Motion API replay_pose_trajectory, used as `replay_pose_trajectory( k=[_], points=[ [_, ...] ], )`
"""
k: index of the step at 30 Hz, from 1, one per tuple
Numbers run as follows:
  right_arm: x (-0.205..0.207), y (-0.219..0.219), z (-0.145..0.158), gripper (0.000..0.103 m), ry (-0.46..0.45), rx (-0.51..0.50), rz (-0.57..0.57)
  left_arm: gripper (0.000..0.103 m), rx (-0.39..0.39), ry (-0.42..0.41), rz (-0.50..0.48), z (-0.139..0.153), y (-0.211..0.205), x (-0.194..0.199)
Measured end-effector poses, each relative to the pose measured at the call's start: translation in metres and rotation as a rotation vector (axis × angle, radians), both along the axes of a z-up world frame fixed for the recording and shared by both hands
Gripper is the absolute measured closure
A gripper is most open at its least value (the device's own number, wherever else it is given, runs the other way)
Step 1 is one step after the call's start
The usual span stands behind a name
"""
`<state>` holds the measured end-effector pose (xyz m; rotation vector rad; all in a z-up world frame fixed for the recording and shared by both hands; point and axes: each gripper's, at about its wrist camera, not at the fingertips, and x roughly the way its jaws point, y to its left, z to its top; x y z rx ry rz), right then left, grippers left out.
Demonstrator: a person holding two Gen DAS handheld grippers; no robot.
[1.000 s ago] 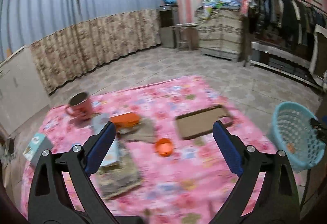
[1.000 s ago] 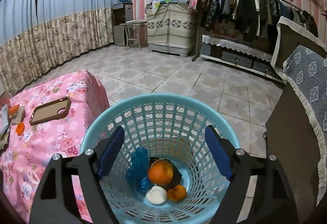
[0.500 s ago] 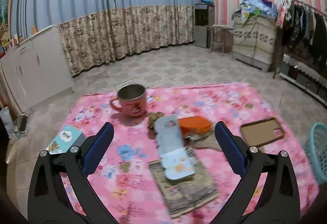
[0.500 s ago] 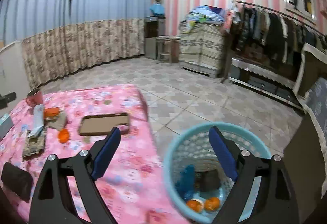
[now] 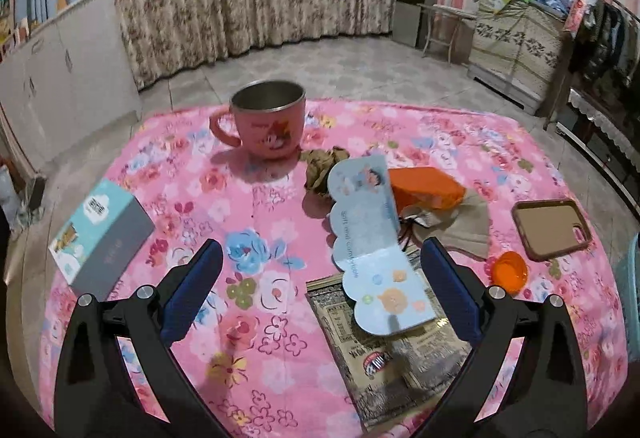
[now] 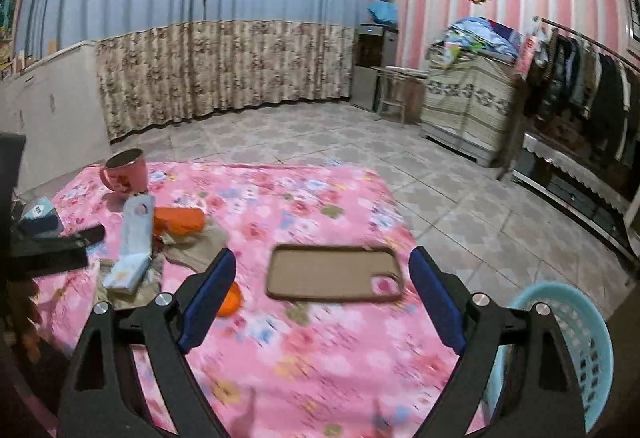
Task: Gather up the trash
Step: 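Move both tools back over the mat toward the booklet card, then grasp the blue-white booklet card with the left tool while the right tool grasps the orange lid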
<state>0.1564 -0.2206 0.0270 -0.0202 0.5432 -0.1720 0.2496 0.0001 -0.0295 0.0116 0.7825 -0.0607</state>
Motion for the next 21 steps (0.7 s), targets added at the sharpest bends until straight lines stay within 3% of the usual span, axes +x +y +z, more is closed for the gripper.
replay_pose_trajectory(
  k=[6, 13, 19, 21],
  points=[
    [0.032, 0.006, -0.006, 0.016, 0.015, 0.047, 0.017, 0.007, -0.028, 0.025, 0.007, -0.007, 0.000, 0.019],
    [0.047, -0.008, -0.039, 0.016, 0.090, 0.046, -0.007, 0.008, 0.005, 0.083, -0.013, -0.026, -0.018, 0.044],
    [0.048, -0.025, -0.049, 0.016, 0.123, 0.075, -0.038, 0.018, -0.016, 0.138, -0.033, -0.034, -0.032, 0.067],
    [0.049, -0.027, -0.051, 0.016, 0.131, 0.071, -0.048, 0.027, -0.017, 0.149, -0.044, -0.038, -0.035, 0.073]
  ],
)
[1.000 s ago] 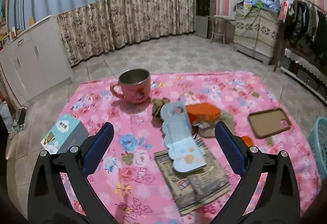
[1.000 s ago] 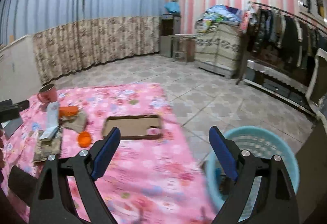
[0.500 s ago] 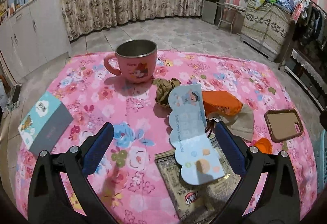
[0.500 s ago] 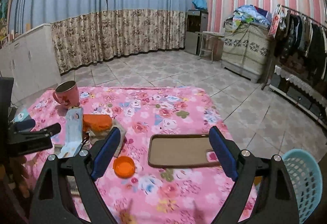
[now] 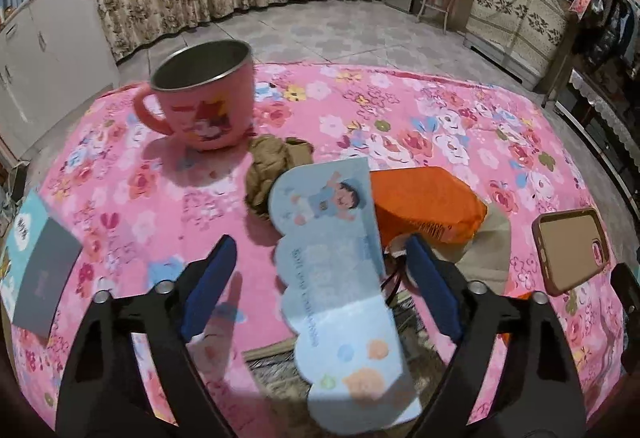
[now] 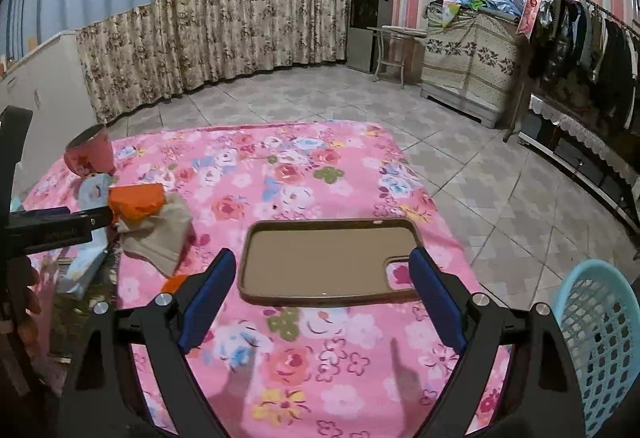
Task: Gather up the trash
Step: 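Grasp the blue-white booklet card with the left tool while the right tool grasps the orange lid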
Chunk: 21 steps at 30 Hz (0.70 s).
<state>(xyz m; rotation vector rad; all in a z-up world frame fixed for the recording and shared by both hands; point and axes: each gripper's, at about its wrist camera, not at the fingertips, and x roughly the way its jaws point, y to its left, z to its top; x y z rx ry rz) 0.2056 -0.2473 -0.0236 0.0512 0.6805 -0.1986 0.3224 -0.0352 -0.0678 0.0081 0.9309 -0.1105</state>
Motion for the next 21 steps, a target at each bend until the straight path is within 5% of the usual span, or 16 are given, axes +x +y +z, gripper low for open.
replay_pose_trajectory(
  k=[2, 9, 21],
  points=[
    [0.002, -0.001, -0.001, 0.016, 0.007, 0.012, 0.002, 0.049, -0.007, 0.018, -0.015, -0.005, -0.001, 0.002],
    [0.009, 0.002, -0.008, 0.016, 0.021, 0.029, 0.022, 0.049, 0.015, -0.018, -0.012, 0.002, 0.007, -0.011],
    [0.015, 0.031, -0.025, 0.016, 0.064, 0.047, 0.099, 0.049, 0.109, -0.217, 0.064, 0.070, 0.041, -0.083]
  ],
)
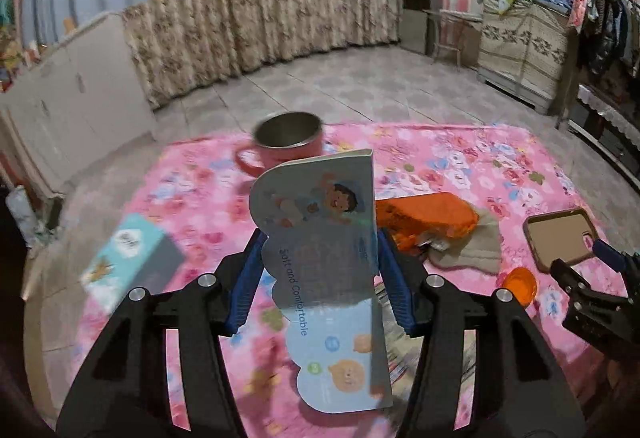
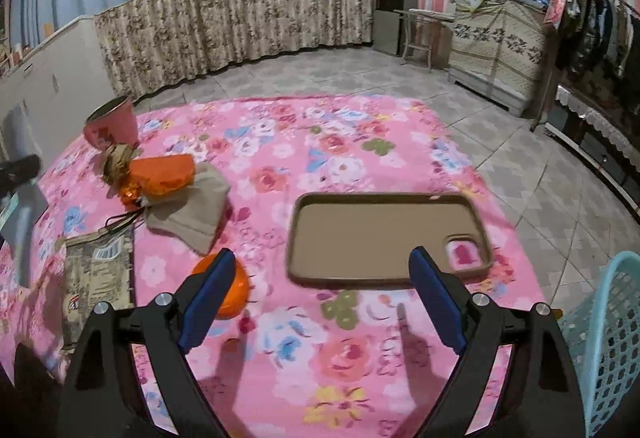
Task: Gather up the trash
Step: 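Grasp the blue-white booklet card with the left tool while the right tool grasps the orange lid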
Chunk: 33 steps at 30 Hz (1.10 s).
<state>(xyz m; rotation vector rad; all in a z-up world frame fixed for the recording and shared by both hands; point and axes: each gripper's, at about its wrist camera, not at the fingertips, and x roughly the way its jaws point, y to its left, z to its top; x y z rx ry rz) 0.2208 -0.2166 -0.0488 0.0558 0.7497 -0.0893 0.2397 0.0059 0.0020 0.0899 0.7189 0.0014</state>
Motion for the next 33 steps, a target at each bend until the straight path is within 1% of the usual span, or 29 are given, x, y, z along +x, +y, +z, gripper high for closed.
replay_pose_trajectory(
  k=[3, 6, 9, 10, 11, 12, 14, 17, 19, 21, 22, 23, 25, 26, 29, 33],
  points=[
    [0.002, 0.011, -0.006, 0.016, 0.022, -0.005, 0.031, 0.049, -0.011, 0.003, 0.037, -0.002, 0.016, -0.009],
    [0.003, 0.023, -0.011, 0.017, 0.044, -0.021, 0.062, 0.049, -0.040, 0.034, 0.069, -0.009, 0.031, -0.003],
    [0.004, 0.031, -0.011, 0.019, 0.047, -0.039, 0.085, 0.049, -0.081, 0.064, 0.080, -0.016, 0.043, 0.002],
    [0.005, 0.034, -0.012, 0.021, 0.056, -0.036, 0.096, 0.049, -0.080, 0.070, 0.082, -0.017, 0.044, 0.003],
    [0.006, 0.035, -0.013, 0.027, 0.063, -0.032, 0.103, 0.049, -0.076, 0.075, 0.085, -0.018, 0.045, 0.004],
    [0.007, 0.038, -0.015, 0.031, 0.077, -0.020, 0.117, 0.049, -0.071, 0.080, 0.090, -0.019, 0.047, 0.005],
    [0.010, 0.042, -0.017, 0.031, 0.094, -0.005, 0.132, 0.049, -0.064, 0.097, 0.103, -0.023, 0.049, 0.007],
    [0.014, 0.049, -0.019, 0.033, 0.108, -0.018, 0.147, 0.049, -0.083, 0.133, 0.123, -0.029, 0.055, 0.010],
    [0.015, 0.051, -0.021, 0.038, 0.115, -0.026, 0.151, 0.049, -0.090, 0.147, 0.127, -0.032, 0.056, 0.012],
    [0.017, 0.053, -0.023, 0.048, 0.131, -0.031, 0.158, 0.049, -0.089, 0.147, 0.130, -0.032, 0.056, 0.012],
    [0.017, 0.053, -0.023, 0.048, 0.136, -0.029, 0.163, 0.049, -0.090, 0.144, 0.129, -0.031, 0.056, 0.012],
    [0.017, 0.053, -0.023, 0.050, 0.135, -0.026, 0.171, 0.049, -0.091, 0.141, 0.127, -0.030, 0.055, 0.011],
    [0.016, 0.054, -0.023, 0.056, 0.134, -0.022, 0.193, 0.049, -0.090, 0.129, 0.124, -0.027, 0.054, 0.009],
    [0.015, 0.055, -0.022, 0.063, 0.130, -0.027, 0.208, 0.049, -0.087, 0.122, 0.123, -0.026, 0.052, 0.008],
    [0.011, 0.052, -0.016, 0.063, 0.097, -0.037, 0.196, 0.049, -0.078, 0.105, 0.115, -0.023, 0.049, 0.006],
    [-0.005, 0.040, 0.005, 0.063, 0.024, -0.041, 0.179, 0.049, -0.051, 0.080, 0.092, -0.016, 0.042, 0.002]
  ],
)
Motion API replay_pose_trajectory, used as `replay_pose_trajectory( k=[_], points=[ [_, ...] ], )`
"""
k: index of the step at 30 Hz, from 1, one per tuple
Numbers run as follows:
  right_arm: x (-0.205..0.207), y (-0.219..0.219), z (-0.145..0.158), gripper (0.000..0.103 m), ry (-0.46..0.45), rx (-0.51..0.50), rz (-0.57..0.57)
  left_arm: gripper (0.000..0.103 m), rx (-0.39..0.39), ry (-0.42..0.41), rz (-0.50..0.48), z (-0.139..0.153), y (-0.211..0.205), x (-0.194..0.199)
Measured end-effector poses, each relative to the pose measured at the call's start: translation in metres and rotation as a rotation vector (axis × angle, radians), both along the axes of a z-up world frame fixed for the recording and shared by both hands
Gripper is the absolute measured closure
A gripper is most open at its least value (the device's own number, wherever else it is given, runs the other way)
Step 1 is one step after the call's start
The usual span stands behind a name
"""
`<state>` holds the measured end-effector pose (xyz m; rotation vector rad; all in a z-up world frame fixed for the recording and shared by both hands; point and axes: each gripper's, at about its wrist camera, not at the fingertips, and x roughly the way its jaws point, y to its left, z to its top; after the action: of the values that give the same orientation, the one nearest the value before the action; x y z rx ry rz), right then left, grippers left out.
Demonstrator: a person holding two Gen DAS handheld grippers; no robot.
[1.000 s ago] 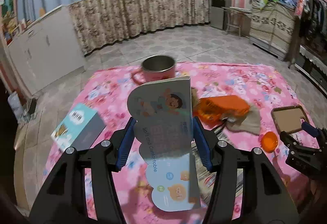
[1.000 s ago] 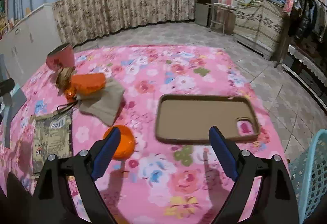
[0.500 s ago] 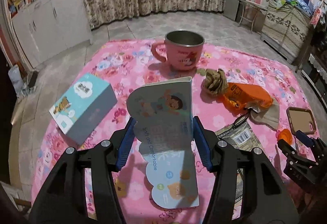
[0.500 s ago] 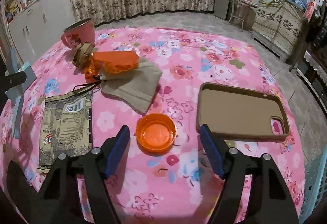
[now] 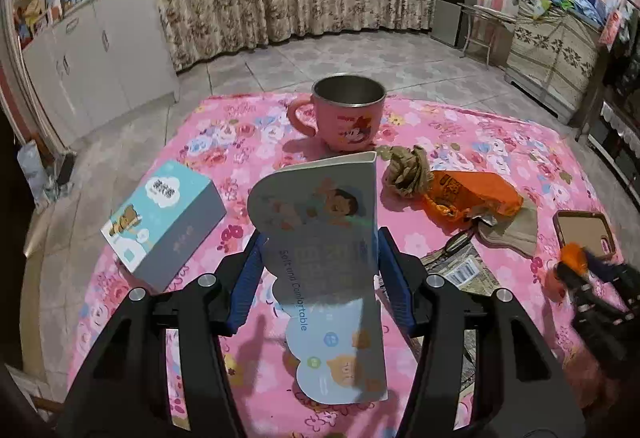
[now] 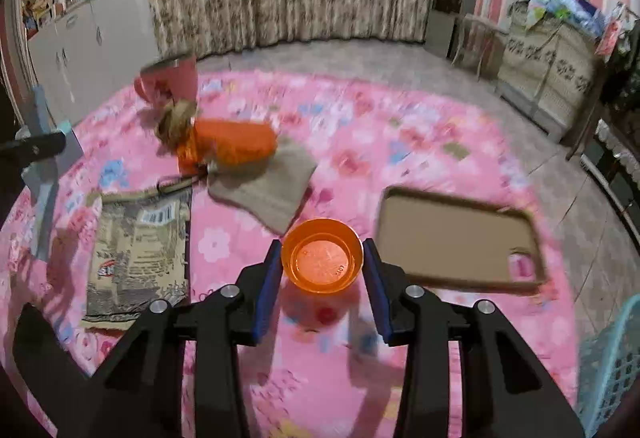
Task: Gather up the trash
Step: 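Grasp the blue-white booklet card with the left tool while the right tool grasps the orange lid, then carry card and lid to the blue basket and release both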
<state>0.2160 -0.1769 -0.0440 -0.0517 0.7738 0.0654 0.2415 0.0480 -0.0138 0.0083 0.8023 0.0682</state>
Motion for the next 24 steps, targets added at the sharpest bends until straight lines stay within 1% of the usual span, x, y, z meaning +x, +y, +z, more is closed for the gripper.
replay_pose_trajectory(
  k=[3, 7, 10, 12, 16, 19, 24],
  points=[
    [-0.024, -0.016, 0.022, 0.063, -0.057, 0.011, -0.034, 0.049, 0.011, -0.037, -0.036, 0.011, -0.010, -0.008],
    [-0.059, -0.040, 0.056, 0.063, -0.141, -0.012, -0.082, 0.049, -0.010, -0.080, -0.101, 0.030, -0.030, -0.022],
    [-0.085, -0.058, 0.072, 0.063, -0.182, -0.034, -0.116, 0.049, -0.009, -0.117, -0.163, 0.045, -0.054, -0.037],
    [-0.106, -0.076, 0.081, 0.063, -0.211, -0.036, -0.158, 0.049, -0.014, -0.139, -0.190, 0.053, -0.070, -0.046],
    [-0.142, -0.111, 0.090, 0.063, -0.243, 0.000, -0.243, 0.049, -0.026, -0.177, -0.264, 0.063, -0.106, -0.067],
    [-0.166, -0.137, 0.089, 0.063, -0.247, -0.012, -0.310, 0.049, -0.032, -0.214, -0.319, 0.064, -0.136, -0.085],
    [-0.191, -0.178, 0.077, 0.063, -0.222, -0.019, -0.411, 0.049, -0.042, -0.202, -0.417, 0.059, -0.190, -0.101]
  ],
)
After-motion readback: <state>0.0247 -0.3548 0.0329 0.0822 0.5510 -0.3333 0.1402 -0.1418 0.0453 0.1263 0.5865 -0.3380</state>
